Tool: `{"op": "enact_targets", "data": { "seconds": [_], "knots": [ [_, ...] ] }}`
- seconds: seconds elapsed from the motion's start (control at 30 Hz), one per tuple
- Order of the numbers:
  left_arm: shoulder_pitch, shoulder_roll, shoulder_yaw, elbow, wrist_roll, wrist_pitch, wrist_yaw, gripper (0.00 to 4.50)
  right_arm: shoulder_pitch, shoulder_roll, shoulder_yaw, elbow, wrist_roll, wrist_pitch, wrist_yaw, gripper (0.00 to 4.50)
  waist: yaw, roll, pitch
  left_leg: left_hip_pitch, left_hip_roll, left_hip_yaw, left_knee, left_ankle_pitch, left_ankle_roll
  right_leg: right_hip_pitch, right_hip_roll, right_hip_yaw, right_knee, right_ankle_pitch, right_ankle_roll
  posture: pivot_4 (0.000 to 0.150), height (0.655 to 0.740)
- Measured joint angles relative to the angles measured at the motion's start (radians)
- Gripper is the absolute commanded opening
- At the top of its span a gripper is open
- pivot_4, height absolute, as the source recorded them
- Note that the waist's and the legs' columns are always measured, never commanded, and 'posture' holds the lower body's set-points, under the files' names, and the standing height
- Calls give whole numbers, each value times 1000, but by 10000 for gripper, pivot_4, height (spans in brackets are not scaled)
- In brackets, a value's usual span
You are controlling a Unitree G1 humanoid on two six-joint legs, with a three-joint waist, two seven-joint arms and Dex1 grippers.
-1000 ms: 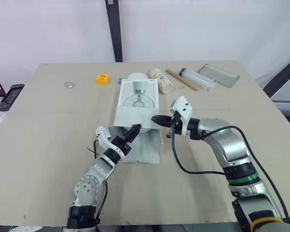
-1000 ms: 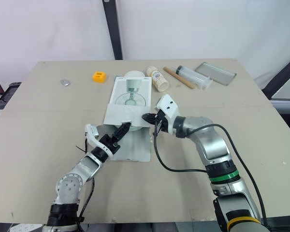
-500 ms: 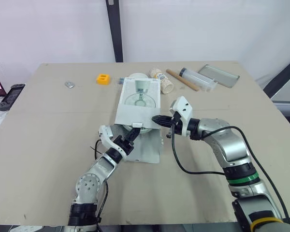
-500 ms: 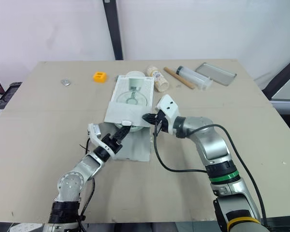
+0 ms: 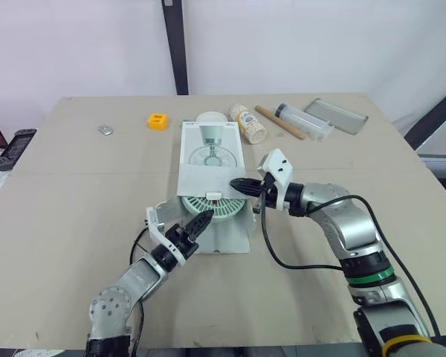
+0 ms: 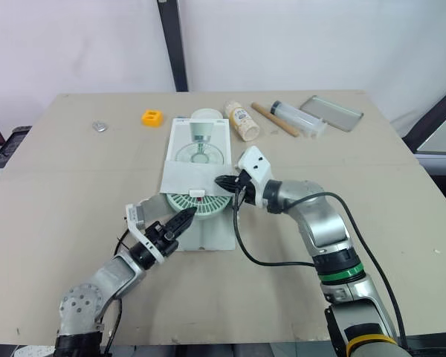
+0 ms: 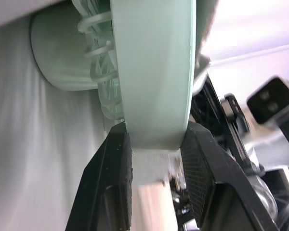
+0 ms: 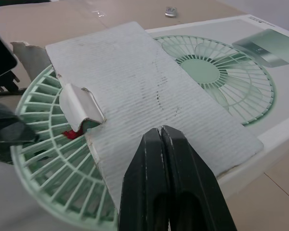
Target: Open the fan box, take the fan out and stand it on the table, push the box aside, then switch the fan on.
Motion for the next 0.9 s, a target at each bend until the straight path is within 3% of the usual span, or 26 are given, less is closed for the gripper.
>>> {"op": "enact_targets", "data": {
  "seconds": [0.2, 0.83, 0.87, 0.9],
  "knots": [
    [96, 94, 1, -91, -148, 43, 64, 9929, 1, 6, 7, 0, -2, -10, 1, 0, 0, 0, 0, 0, 0, 0, -1, 0, 0, 0, 0, 0, -1, 0, 0, 1500, 7400],
    [228, 194, -52, -183, -255, 6, 90, 9929, 10, 17, 10, 6, -9, -37, 2, 0, 0, 0, 0, 0, 0, 0, -2, 0, 0, 1, 0, 0, -4, 0, 0, 1500, 7400],
    [228, 200, -56, -183, -255, 2, 89, 14904, 12, 17, 10, 6, -9, -38, 1, 0, 0, 0, 0, 0, 0, 0, -2, 0, 0, 1, 0, 0, -4, 0, 0, 1500, 7400],
    [228, 200, -57, -183, -255, 1, 89, 14904, 12, 17, 10, 6, -9, -38, 1, 0, 0, 1, 0, 0, 0, 0, -2, 0, 0, 1, 0, 0, -4, 0, 0, 1500, 7400]
  ]
}}
